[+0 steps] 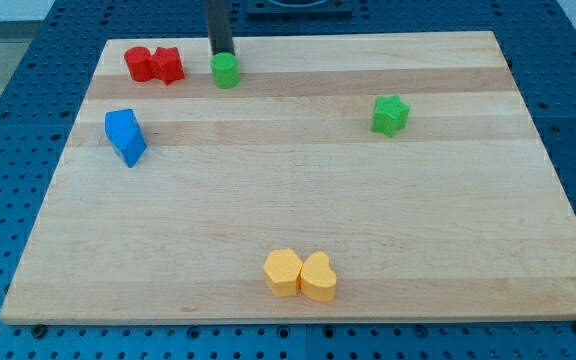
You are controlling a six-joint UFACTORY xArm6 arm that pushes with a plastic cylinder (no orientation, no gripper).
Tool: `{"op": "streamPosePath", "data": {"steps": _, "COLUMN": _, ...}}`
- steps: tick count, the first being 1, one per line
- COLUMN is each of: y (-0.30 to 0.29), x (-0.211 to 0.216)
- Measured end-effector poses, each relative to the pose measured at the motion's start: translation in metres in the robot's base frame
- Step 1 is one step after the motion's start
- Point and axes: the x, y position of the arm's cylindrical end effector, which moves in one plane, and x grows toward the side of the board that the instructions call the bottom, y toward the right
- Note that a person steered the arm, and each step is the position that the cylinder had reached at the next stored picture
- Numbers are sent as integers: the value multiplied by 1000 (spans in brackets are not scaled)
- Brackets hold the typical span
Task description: Push the red blocks towards the center left
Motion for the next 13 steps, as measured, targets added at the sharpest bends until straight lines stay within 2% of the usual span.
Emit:
{"op": "streamPosePath", "data": {"steps": 2, "y": -69, "x": -19}}
{"op": "streamPosePath", "data": {"steps": 3, "y": -68, "x": 15}}
{"op": "streamPosePath", "data": {"steps": 4, "y": -21, "x": 104}}
{"op": "streamPosePath", "data": {"steps": 5, "y": 0, "x": 119}}
{"op": "streamPosePath", "data": {"steps": 7, "y": -7, "x": 88}}
{"op": "streamPosePath", "data": {"steps": 9, "y": -52, "x": 66}}
{"op": "streamPosePath", "data": {"steps": 11, "y": -81, "x": 15}}
{"op": "streamPosePath", "data": {"steps": 13, "y": -82, "x": -6}}
